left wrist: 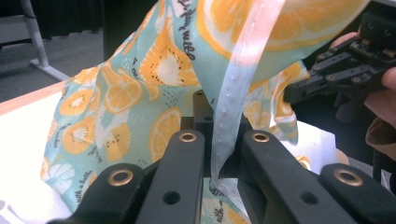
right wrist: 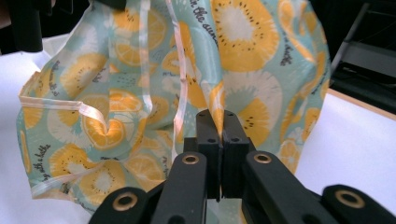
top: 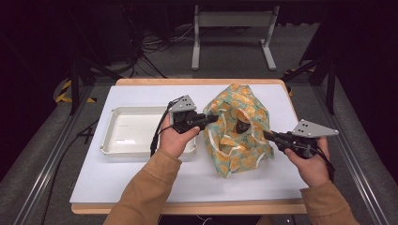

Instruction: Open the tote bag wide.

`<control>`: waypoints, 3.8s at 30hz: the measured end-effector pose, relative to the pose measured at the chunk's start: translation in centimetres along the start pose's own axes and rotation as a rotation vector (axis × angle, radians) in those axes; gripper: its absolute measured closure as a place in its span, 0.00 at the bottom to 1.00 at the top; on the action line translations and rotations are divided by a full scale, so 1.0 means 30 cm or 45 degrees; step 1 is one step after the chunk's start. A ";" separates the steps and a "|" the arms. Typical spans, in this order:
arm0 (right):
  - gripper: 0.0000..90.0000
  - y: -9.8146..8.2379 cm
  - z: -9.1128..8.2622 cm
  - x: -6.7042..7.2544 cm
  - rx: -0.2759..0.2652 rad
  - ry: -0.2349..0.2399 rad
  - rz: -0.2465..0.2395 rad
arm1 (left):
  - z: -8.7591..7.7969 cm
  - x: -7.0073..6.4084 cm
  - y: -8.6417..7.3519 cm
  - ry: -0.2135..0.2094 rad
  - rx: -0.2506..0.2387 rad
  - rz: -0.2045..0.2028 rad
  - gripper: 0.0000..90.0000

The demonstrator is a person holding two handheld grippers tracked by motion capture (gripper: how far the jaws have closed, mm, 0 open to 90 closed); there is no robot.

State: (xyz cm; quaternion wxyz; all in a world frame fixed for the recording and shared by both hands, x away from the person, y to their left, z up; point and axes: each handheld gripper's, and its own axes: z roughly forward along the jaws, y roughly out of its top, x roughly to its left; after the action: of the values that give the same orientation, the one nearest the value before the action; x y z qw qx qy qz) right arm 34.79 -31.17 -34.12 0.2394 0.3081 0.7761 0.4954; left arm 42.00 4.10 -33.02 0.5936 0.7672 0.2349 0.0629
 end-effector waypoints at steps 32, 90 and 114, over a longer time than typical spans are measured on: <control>1.00 0.131 -0.051 -0.212 -0.186 -0.029 0.261 | 0.020 0.113 0.022 0.066 -0.016 -0.009 0.96; 1.00 -0.016 0.196 -0.416 0.020 -0.205 0.341 | 0.179 0.251 -0.095 0.252 0.156 -0.072 0.96; 1.00 -0.158 0.235 -0.418 0.204 -0.235 0.374 | 0.243 0.258 -0.159 0.261 0.320 -0.044 0.96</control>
State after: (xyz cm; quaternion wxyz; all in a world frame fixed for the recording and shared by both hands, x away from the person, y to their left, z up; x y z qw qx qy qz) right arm 47.15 -37.27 -40.41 0.2093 0.4802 0.7345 0.4314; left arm 50.19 1.93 -41.02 0.4668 0.8207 0.3136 0.1008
